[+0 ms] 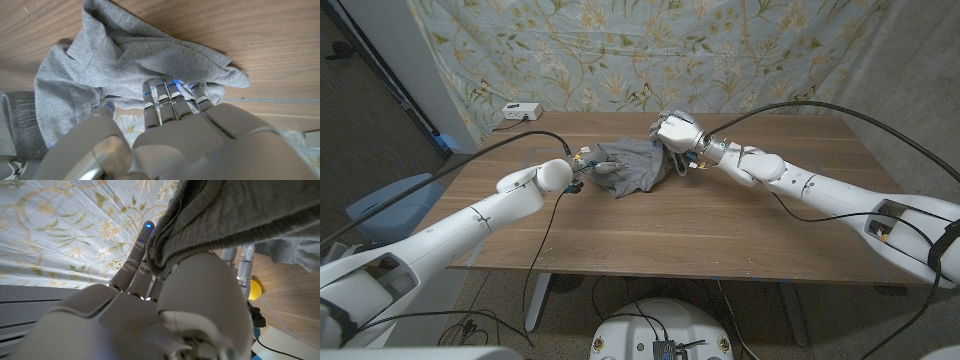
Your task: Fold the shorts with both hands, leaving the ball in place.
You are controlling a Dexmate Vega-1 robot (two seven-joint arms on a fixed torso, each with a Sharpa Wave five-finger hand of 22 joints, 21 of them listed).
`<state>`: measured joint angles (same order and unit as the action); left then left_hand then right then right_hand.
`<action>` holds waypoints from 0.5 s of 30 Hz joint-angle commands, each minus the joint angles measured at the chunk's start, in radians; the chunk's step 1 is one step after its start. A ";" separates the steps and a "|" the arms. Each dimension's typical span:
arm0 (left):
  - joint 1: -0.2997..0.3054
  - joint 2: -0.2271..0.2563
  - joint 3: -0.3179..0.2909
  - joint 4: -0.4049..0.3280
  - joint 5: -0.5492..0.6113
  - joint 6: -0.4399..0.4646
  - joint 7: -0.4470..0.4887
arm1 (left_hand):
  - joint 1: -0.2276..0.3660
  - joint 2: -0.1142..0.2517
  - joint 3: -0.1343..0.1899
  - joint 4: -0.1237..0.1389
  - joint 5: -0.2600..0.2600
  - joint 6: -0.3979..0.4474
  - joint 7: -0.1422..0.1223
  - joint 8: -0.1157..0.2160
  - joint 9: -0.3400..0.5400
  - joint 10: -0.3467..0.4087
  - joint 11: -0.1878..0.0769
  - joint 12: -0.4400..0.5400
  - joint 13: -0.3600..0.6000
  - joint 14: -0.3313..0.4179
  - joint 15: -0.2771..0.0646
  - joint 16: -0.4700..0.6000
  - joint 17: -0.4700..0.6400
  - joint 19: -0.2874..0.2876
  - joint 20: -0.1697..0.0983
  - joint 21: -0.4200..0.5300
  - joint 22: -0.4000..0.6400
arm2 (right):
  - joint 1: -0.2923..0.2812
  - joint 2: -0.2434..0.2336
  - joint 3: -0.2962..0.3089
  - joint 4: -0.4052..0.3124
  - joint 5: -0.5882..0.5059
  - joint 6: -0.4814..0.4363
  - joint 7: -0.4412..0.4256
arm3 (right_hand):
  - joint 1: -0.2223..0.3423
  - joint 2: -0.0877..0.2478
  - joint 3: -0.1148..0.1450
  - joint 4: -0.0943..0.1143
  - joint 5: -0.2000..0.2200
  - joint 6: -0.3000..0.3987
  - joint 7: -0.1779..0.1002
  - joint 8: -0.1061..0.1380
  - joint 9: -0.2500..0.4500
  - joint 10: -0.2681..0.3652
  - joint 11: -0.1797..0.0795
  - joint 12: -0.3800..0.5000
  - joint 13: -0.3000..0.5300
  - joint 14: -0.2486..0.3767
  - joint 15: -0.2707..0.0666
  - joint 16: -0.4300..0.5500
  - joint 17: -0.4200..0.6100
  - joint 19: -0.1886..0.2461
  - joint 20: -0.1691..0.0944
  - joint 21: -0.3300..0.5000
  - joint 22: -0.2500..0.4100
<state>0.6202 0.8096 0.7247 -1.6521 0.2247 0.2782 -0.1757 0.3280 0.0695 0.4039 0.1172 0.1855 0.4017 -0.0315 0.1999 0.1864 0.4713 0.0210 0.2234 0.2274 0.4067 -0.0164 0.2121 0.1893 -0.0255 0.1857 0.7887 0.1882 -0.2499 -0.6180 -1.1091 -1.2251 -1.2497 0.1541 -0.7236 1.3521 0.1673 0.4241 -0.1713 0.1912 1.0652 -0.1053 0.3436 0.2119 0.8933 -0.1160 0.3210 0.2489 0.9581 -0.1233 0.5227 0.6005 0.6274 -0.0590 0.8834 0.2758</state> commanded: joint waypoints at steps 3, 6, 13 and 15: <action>-0.005 -0.008 0.000 0.027 -0.019 -0.010 0.006 | -0.010 -0.001 -0.007 0.003 0.010 0.001 0.010 -0.001 0.000 0.001 0.013 -0.001 0.002 0.002 0.010 0.000 0.004 -0.006 0.008 -0.006 0.002 | 0.155 0.093 -0.120 0.150 -0.083 0.099 -0.176 | 0.022 -0.004 -0.006 0.002 0.002 0.014 -0.001 0.002 0.003 0.008 -0.007 -0.003 0.007 0.026 -0.115 0.004 0.008 -0.009 -0.152 0.018 0.005; -0.005 -0.009 0.000 0.031 -0.022 -0.010 0.006 | -0.016 -0.002 -0.009 0.005 0.010 -0.001 0.009 -0.002 0.000 0.000 0.012 -0.002 0.002 0.001 0.010 0.000 0.004 -0.007 0.006 -0.008 0.002 | 0.178 0.118 -0.144 0.184 -0.087 0.102 -0.215 | 0.027 -0.006 -0.008 0.004 0.001 0.014 -0.002 0.000 0.003 0.009 -0.011 -0.004 0.009 0.026 -0.115 0.002 0.011 -0.013 -0.152 0.026 0.007; -0.005 -0.011 0.000 0.042 -0.032 -0.019 0.009 | -0.025 -0.003 -0.014 0.009 0.012 -0.002 0.010 -0.003 0.000 -0.001 0.014 -0.002 0.000 0.000 0.011 -0.001 0.004 -0.008 0.008 -0.010 0.002 | 0.244 0.207 -0.214 0.301 -0.084 0.118 -0.319 | 0.034 -0.007 -0.013 0.007 0.001 0.017 -0.004 -0.002 0.003 0.009 -0.013 -0.006 0.014 0.026 -0.115 0.000 0.015 -0.022 -0.152 0.041 0.011; -0.004 -0.012 0.001 0.045 -0.034 -0.022 0.012 | -0.027 -0.003 -0.015 0.009 0.012 -0.003 0.010 -0.004 0.000 -0.002 0.016 -0.002 0.000 -0.001 0.011 -0.001 0.004 -0.008 0.009 -0.011 0.002 | 0.262 0.234 -0.237 0.337 -0.082 0.125 -0.345 | 0.035 -0.007 -0.014 0.007 0.001 0.017 -0.005 -0.003 0.003 0.010 -0.013 -0.006 0.014 0.026 -0.114 0.000 0.016 -0.023 -0.152 0.044 0.011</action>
<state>0.6163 0.8016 0.7242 -1.6235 0.2042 0.2667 -0.1688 0.3119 0.0646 0.3945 0.1266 0.1925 0.3961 -0.0261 0.1996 0.1865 0.4694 0.0304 0.2234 0.2275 0.4025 -0.0122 0.2120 0.1892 -0.0326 0.1891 0.7830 0.1883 -0.0819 -0.4931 -1.2488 -1.0380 -1.3227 0.2448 -0.9300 1.3785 0.1595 0.4158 -0.1645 0.1885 1.0756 -0.1092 0.3436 0.2118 0.8987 -0.1215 0.3202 0.2583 0.9581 -0.1232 0.5226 0.6144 0.6069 -0.0569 0.9178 0.2819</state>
